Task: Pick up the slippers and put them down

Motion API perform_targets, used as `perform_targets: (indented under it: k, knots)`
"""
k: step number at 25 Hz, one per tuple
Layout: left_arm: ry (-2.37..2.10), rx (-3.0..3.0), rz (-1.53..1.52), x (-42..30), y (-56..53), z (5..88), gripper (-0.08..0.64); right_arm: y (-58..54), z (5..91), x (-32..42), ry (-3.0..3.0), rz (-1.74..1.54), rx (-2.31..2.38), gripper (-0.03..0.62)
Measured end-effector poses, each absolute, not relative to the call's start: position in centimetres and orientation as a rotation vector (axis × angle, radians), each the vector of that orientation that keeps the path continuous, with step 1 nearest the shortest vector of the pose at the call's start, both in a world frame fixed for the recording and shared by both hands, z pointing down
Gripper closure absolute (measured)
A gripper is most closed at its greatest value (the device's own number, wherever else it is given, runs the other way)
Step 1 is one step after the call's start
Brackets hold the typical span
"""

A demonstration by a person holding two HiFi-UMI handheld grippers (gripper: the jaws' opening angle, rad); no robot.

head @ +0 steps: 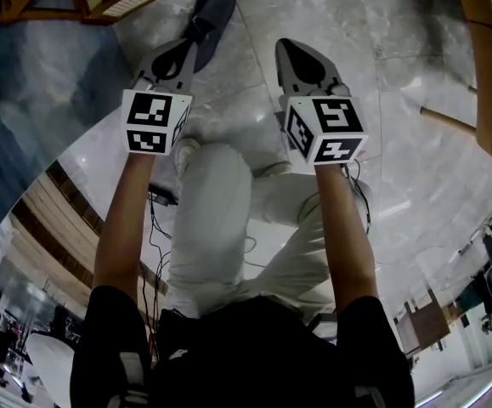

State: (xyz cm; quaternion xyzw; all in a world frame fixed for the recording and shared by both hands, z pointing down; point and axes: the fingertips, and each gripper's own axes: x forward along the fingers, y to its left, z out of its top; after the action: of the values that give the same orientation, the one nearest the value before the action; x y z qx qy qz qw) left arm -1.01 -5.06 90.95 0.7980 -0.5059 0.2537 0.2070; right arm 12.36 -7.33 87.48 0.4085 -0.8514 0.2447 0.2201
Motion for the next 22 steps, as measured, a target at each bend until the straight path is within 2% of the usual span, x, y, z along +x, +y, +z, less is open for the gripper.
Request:
perform_targets:
  k: [9,22]
  knots:
    - [-1.404,2.244,0.688,0.1,-4.6,77.3,0.554,-6.6,75.3,14.0,-2.356,0.697,1.133,0.592]
    - [-1.435,2.288,0.604,1.4,-5.3,53.1,0.554,-6.6,52.3,16.7,-2.356,0.645,1.207,0.592]
